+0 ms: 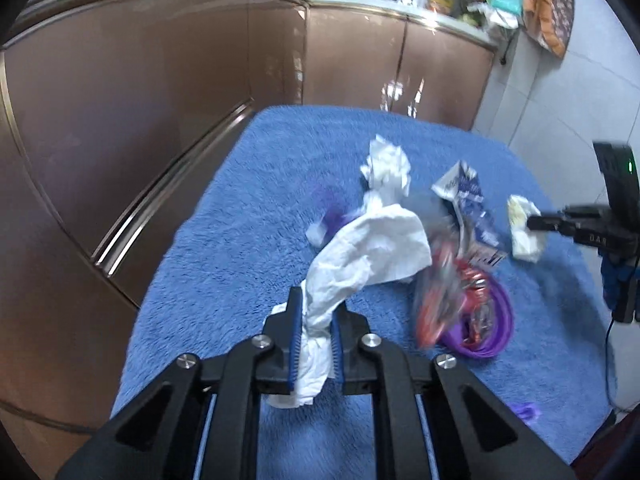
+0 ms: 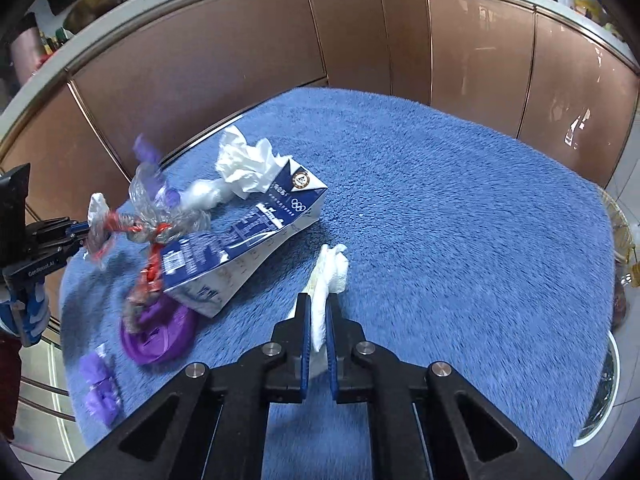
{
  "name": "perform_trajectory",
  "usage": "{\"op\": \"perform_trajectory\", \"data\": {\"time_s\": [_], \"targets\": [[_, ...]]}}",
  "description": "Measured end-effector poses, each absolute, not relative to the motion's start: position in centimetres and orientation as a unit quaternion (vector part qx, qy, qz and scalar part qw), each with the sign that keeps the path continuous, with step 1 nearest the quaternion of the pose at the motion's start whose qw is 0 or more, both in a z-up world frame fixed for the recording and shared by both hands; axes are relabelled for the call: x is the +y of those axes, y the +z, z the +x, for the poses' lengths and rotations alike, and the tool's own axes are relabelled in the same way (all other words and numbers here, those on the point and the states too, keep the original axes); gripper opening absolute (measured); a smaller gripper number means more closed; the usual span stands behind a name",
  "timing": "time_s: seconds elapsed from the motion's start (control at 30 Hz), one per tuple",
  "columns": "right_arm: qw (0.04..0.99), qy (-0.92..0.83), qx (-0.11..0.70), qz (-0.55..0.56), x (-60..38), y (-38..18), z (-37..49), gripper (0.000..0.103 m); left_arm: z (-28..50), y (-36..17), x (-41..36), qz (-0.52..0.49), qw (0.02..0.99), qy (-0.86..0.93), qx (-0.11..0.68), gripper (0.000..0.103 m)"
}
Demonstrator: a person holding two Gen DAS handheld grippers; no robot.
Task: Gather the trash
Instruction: 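Carry the glove and tissue over the white trash bin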
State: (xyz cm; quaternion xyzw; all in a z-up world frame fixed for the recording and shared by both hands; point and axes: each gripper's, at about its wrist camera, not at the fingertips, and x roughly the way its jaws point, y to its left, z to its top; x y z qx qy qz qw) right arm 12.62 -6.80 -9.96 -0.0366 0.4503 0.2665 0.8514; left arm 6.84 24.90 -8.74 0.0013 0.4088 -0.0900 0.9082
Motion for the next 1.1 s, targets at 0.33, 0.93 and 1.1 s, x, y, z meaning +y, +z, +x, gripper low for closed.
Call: {"op": "perform_trajectory", "data": {"time_s": [0.33, 0.93, 1.1], "targets": [[0.875, 0.268, 0.403, -0.013, -9.8, -5.8, 8.6, 0.007, 2.4, -2.8, 24.1, -0.014, 0.928, -0.072, 0.365, 0.012], [0.943, 0.163, 0.288, 0.034, -22.9, 1.0, 2.6, 0.007, 6.6, 4.6, 4.3, 0.002, 0.915, -0.226, 0.335, 0.012], [0.954, 0.090, 0.279, 0.055, -28.4, 0.4, 2.9, 0.007, 10.4, 3.5, -5.5, 0.018, 0.889, -0.284, 0.358, 0.012]]}}
